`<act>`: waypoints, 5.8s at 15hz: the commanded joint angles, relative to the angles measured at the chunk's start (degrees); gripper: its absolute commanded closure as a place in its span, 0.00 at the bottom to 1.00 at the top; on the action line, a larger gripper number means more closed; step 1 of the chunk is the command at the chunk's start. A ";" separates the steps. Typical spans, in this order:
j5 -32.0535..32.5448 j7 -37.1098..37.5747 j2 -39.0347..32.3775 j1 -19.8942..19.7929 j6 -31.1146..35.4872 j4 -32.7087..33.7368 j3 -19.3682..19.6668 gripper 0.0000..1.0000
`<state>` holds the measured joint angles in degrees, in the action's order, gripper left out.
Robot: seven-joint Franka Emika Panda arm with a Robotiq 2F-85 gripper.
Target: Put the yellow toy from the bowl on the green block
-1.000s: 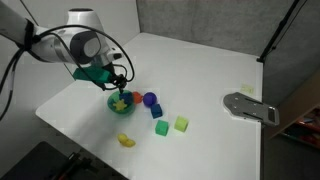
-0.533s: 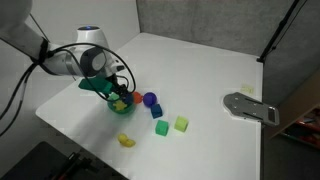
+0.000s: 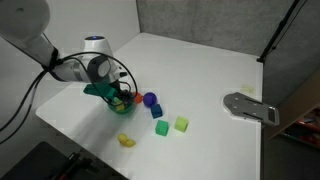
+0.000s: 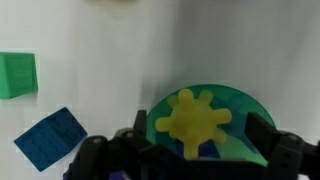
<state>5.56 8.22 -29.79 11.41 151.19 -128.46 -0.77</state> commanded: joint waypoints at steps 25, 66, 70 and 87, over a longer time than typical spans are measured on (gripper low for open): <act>2.86 4.74 -2.42 4.82 -1.85 4.76 4.82 0.61; -3.67 -4.99 1.28 -18.73 -10.86 4.71 7.52 0.79; -6.46 -9.06 0.59 -20.47 -9.81 4.28 6.67 0.83; -0.37 -6.68 -1.85 -15.82 -0.02 5.23 9.84 0.83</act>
<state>2.94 0.38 -31.89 -5.57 150.17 -123.58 7.39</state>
